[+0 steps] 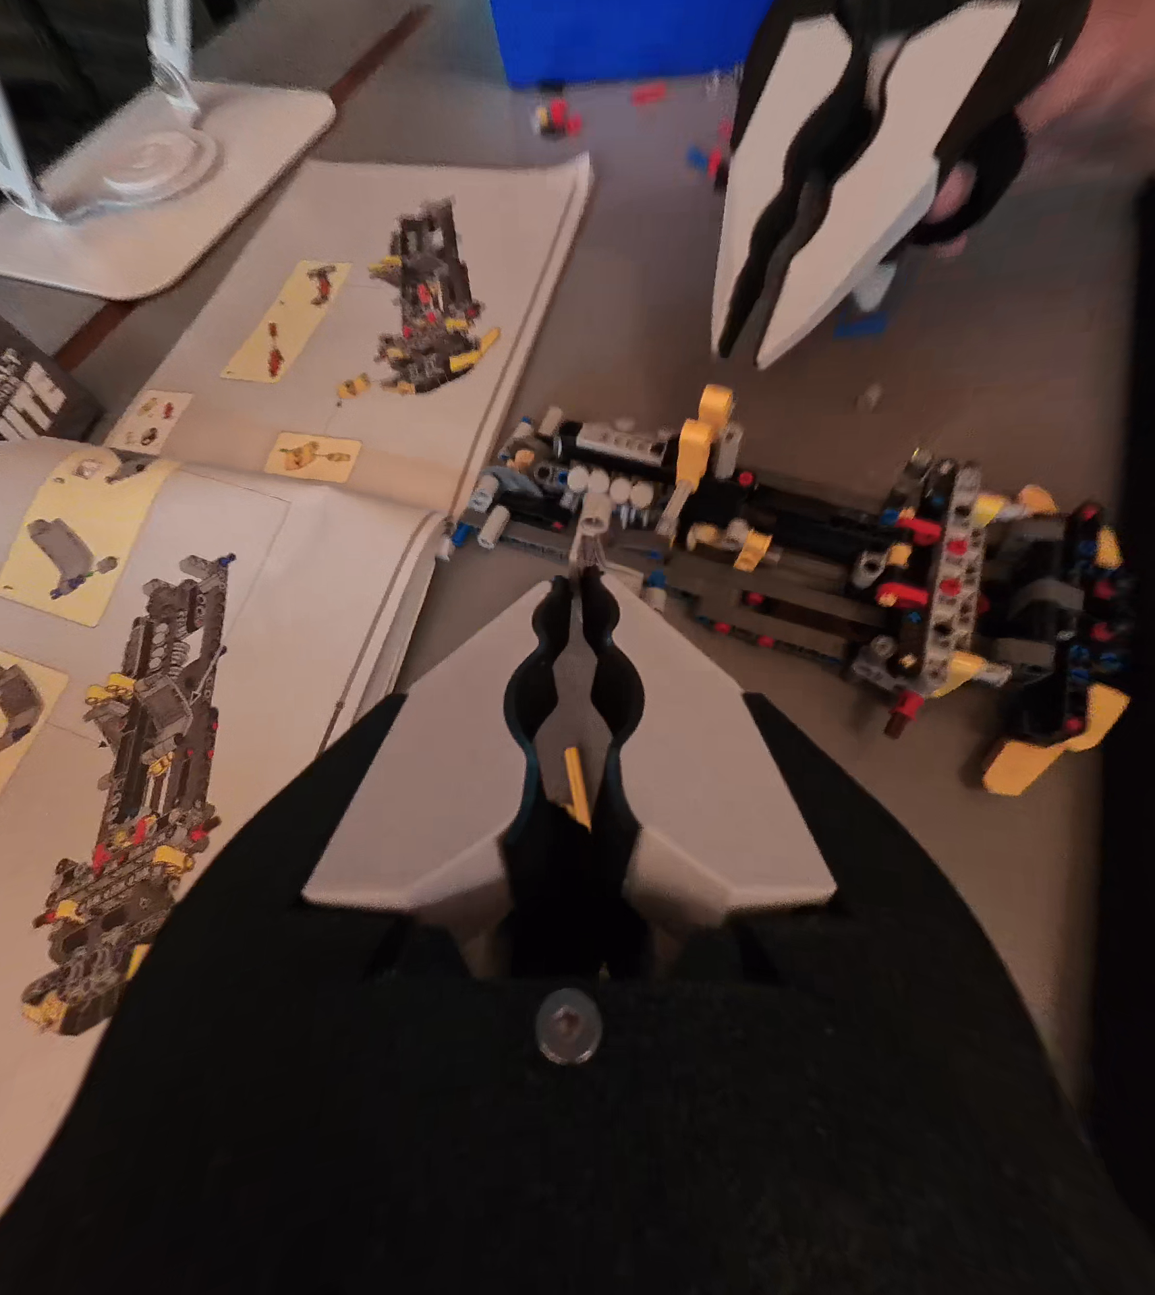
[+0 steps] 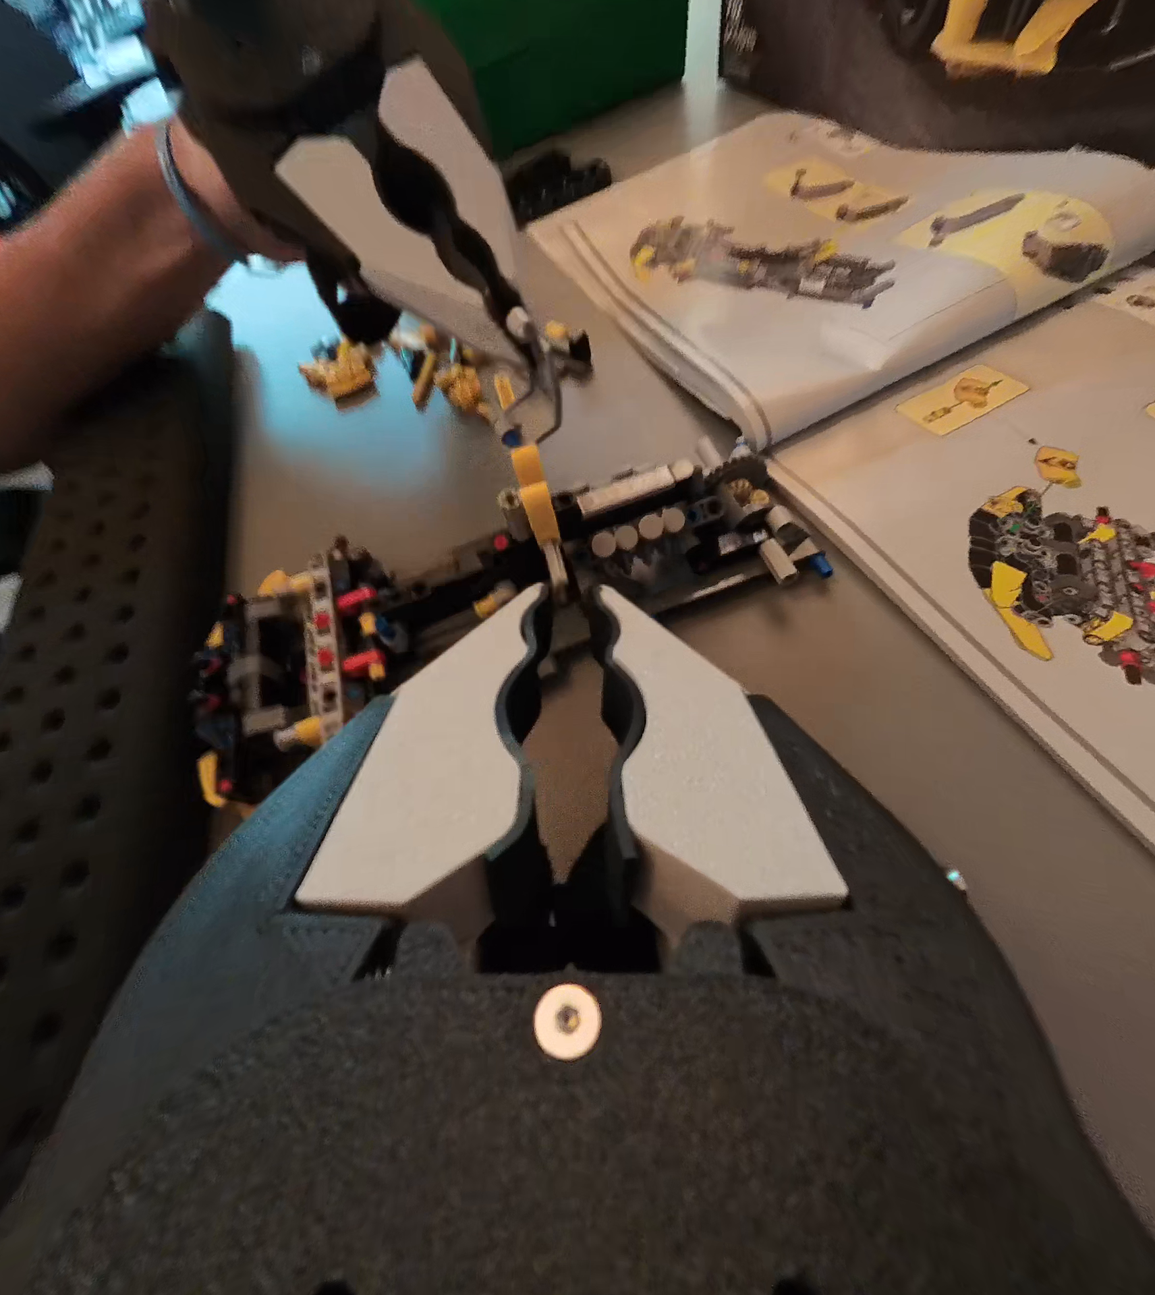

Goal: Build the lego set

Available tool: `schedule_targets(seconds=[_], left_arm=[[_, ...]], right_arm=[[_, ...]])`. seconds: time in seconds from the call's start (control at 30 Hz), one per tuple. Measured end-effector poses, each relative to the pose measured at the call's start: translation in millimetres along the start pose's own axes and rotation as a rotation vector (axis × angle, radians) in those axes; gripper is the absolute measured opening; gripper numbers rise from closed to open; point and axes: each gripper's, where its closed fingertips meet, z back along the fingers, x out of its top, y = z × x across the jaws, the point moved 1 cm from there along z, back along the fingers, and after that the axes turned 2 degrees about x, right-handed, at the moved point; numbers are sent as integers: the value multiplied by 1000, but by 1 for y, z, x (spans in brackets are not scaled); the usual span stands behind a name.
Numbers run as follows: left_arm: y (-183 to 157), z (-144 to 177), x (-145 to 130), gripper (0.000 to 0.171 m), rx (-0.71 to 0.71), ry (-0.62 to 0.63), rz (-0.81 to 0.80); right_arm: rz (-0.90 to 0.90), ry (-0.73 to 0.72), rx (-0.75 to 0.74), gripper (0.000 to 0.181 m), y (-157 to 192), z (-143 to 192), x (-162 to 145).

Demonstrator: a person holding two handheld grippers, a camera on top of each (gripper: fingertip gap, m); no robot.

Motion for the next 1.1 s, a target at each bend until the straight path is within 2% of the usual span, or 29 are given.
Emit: schedule_targets(seconds=[0.07,0.2,0.27,0.33,0.47,0.57,0.67,0.77,0.97,1.1], left_arm=[[-4,10,16,0,30,-85,36],[-13,20,45,0,218,-202,131],[-26,20,51,0,286,-213,128],[-32,23,49,1,327,-192,116],[-42,32,29,0,274,-114,243],[-52,39,10,1,240,-30,305],[-62,39,-17,1,225,118,307],[-64,39,-45,1,240,247,335],[-56,39,-62,1,224,244,426],[-49,36,-60,0,247,213,254]], right_arm=[[-44,-79,-30,17,6,5,18],[-63,-286,-33,32,43,5,61],[-65,-272,-70,33,54,-1,63],[-55,-176,-134,33,51,-3,46],[-63,14,-184,30,23,7,-3],[-43,14,-119,38,4,11,-6],[41,127,6,38,2,-3,-10],[96,227,58,39,1,-11,-11],[-49,52,137,40,0,2,8],[-43,29,114,38,2,2,-5]])
